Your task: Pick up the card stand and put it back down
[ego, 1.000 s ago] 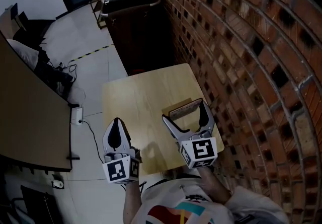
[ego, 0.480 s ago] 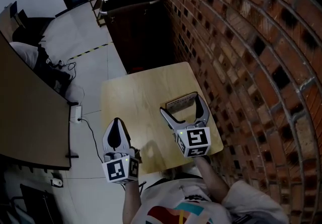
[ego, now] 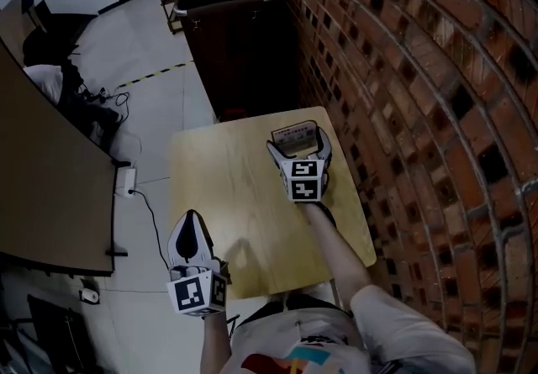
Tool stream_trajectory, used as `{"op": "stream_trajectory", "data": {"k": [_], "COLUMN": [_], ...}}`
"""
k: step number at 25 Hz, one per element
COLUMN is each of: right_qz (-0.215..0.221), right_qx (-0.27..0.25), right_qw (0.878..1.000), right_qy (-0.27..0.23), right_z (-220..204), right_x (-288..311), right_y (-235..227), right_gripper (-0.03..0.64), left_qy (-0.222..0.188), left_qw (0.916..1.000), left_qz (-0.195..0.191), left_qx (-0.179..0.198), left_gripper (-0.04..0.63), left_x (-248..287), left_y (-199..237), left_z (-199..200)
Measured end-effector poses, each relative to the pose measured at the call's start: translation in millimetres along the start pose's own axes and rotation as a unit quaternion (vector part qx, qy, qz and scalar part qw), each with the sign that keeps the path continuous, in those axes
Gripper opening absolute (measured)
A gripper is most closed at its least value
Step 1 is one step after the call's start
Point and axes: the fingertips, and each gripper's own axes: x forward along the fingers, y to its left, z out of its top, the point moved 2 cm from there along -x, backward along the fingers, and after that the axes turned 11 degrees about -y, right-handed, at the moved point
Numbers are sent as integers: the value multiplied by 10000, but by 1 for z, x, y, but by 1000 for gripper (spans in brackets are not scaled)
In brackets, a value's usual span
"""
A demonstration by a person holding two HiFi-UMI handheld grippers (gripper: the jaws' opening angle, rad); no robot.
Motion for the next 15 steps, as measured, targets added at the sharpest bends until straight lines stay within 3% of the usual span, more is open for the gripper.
{"op": "stream_trajectory", "data": {"k": [3,15], "right_qz": [-101,-250], "right_qx": [69,358], "right_qw": [9993,9915], "right_qy": [365,1229], "right_z": [-27,-102], "right_x": [36,115], "right_y": [-7,-12], "right_gripper": [541,541], "left_qy": [70,444], "left_qw": [9997,9979], "left_qz": [220,378], "left_qx": [81,290], "left_gripper": [5,5], "left_x": [6,40], "left_y": [15,44], "left_z": [-4,-32]}}
